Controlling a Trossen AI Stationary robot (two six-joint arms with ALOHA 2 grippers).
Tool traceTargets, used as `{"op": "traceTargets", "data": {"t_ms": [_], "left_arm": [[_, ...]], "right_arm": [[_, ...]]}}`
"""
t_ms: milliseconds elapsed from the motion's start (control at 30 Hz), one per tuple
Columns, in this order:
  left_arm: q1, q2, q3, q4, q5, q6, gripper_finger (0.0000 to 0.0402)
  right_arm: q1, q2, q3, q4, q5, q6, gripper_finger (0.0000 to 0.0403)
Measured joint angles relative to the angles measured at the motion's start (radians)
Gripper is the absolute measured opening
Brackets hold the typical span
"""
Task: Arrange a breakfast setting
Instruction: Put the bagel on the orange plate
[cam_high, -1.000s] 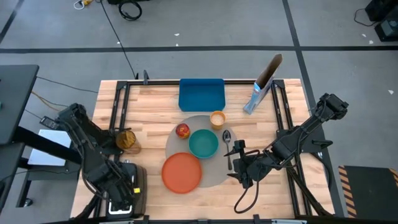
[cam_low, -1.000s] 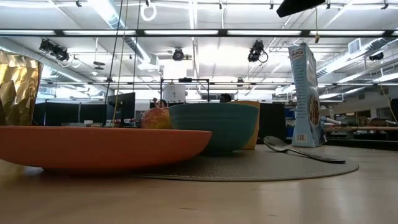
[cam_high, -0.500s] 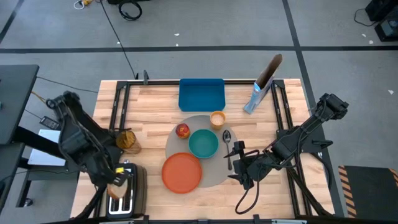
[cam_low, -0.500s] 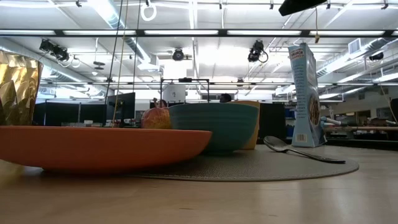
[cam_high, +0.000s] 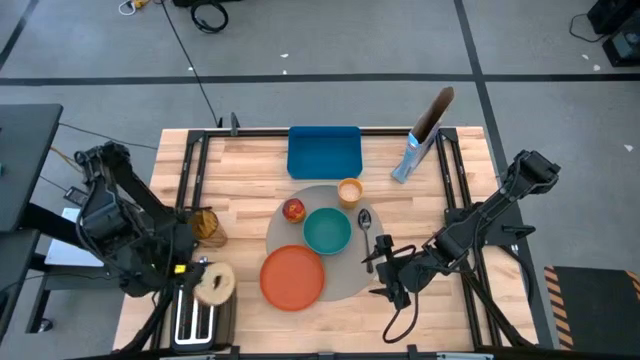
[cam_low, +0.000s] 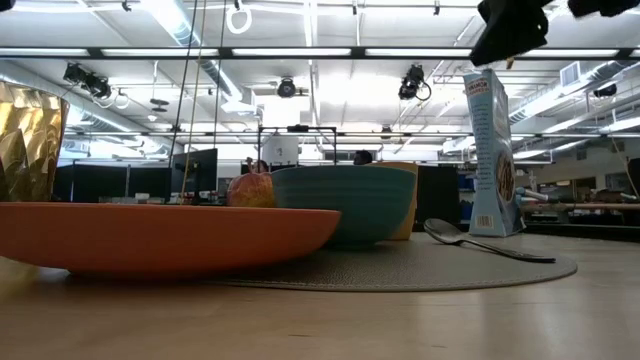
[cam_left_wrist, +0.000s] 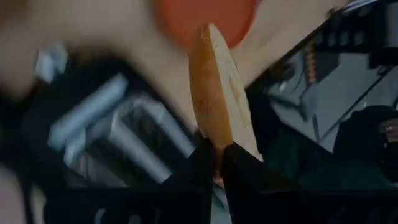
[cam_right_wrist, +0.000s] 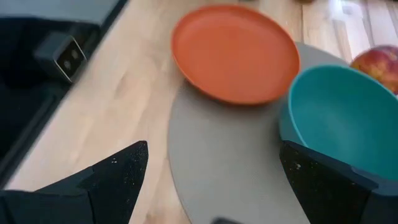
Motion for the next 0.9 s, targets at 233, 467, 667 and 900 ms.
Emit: {"op": "traceTargets", "data": {"t_ms": [233, 467, 667, 900], "left_arm": [[0.075, 0.124, -0.003, 0.078, -0.163, 0.437, 0.0028], [0.173, 0.316, -0.004, 0.170, -0.200, 0.752, 0.0028], [0.283, 0.451, -0.005, 0.291, -0.137, 0.962, 0.0028], [0.419, 0.530, -0.005, 0.326, -0.007, 1.097, 0.0027]], "right_arm": [[0.049, 0.000, -0.035, 0.132, 0.082, -0.027, 0.0372], [0.111, 0.000, -0.043, 0.187, 0.186, -0.065, 0.0372], [0.133, 0.000, -0.043, 0.210, 0.189, -0.047, 0.0372], [0.132, 0.000, -0.043, 0.211, 0.189, -0.029, 0.0372]]}}
